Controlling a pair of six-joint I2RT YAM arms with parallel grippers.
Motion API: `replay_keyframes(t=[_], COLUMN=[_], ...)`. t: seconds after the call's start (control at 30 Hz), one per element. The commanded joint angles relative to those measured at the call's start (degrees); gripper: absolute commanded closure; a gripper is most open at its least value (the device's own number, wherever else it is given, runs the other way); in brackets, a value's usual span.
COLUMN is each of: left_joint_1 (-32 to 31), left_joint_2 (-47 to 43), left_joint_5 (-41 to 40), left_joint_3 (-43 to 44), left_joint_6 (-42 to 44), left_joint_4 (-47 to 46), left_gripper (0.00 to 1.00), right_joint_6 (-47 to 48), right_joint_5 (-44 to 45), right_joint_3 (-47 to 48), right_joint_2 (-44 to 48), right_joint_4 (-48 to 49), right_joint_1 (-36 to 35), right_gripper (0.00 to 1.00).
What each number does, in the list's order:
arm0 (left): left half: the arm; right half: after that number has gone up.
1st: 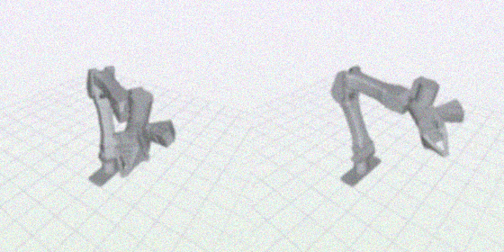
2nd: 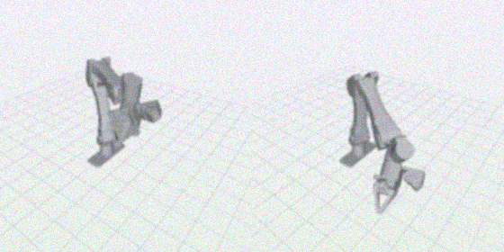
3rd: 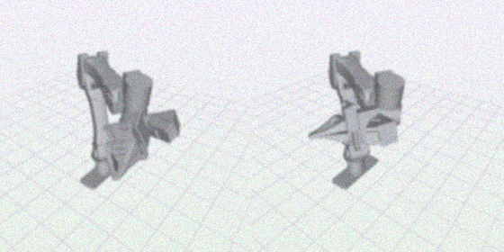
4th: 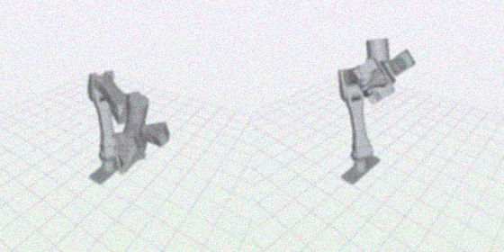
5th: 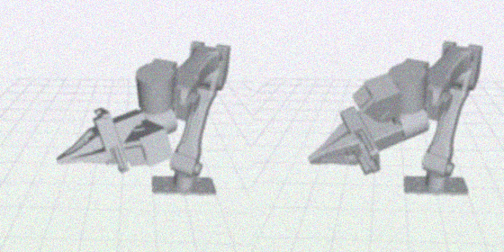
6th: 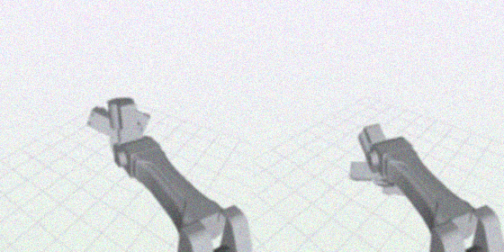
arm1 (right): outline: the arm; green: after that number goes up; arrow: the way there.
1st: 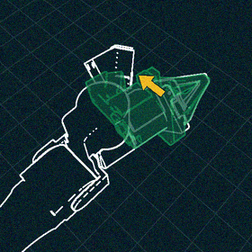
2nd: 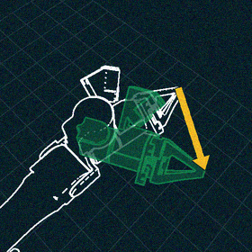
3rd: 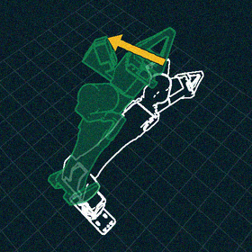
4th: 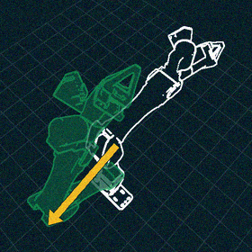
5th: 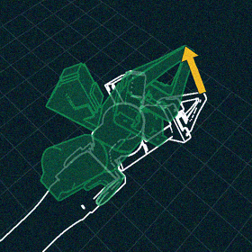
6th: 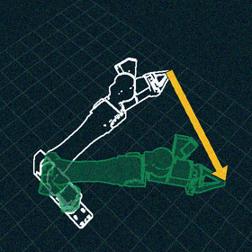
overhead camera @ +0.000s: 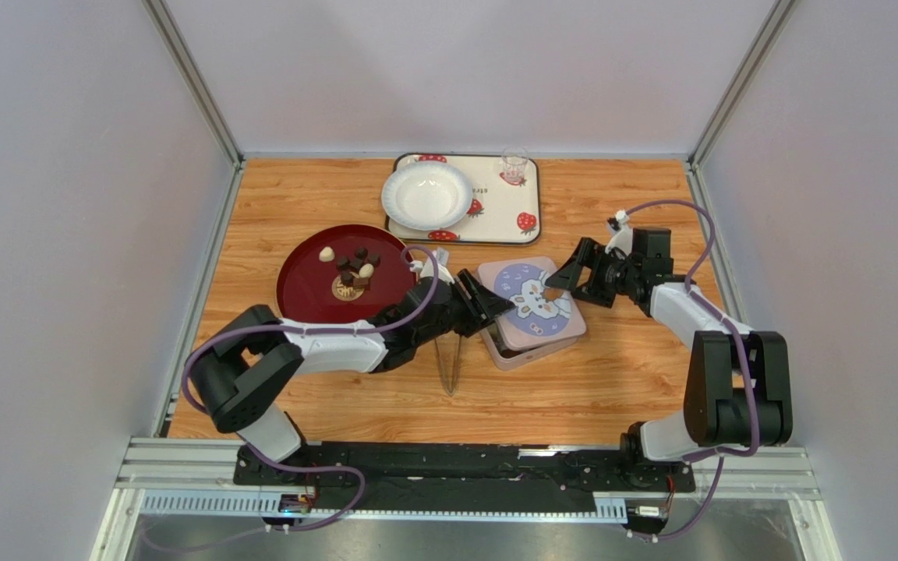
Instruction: Pack the chocolate
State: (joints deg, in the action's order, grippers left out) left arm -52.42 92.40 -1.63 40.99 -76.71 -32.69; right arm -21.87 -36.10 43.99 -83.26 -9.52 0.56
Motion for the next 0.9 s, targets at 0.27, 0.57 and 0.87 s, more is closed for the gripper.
replay_keyframes(t=[0.27, 0.57, 0.87], left_joint_1=[-4.4, -4.4, -3.9], left_joint_2=[-11.2, -14.8, -8.6], left_joint_5=[-9.7, -13.2, -11.3], left_joint_3=[8.7, 6.0, 8.6], left_joint_6=[6.8, 4.8, 6.6], left_joint_4=[35.0, 41.8, 38.4], left_gripper=[0.39, 0.33, 0.28], right_joint_6=[3.1, 4.6, 5.8], right_joint_5=[-1.6, -0.5, 2.2], right_joint_3=[2.5, 2.8, 2.9], right_joint_2=[0.7, -0.1, 1.3], right_joint_4=[0.8, 0.0, -1.2], right_joint_1=[-2.7, -3.7, -5.1], right_gripper=[0.19, 0.2, 0.2])
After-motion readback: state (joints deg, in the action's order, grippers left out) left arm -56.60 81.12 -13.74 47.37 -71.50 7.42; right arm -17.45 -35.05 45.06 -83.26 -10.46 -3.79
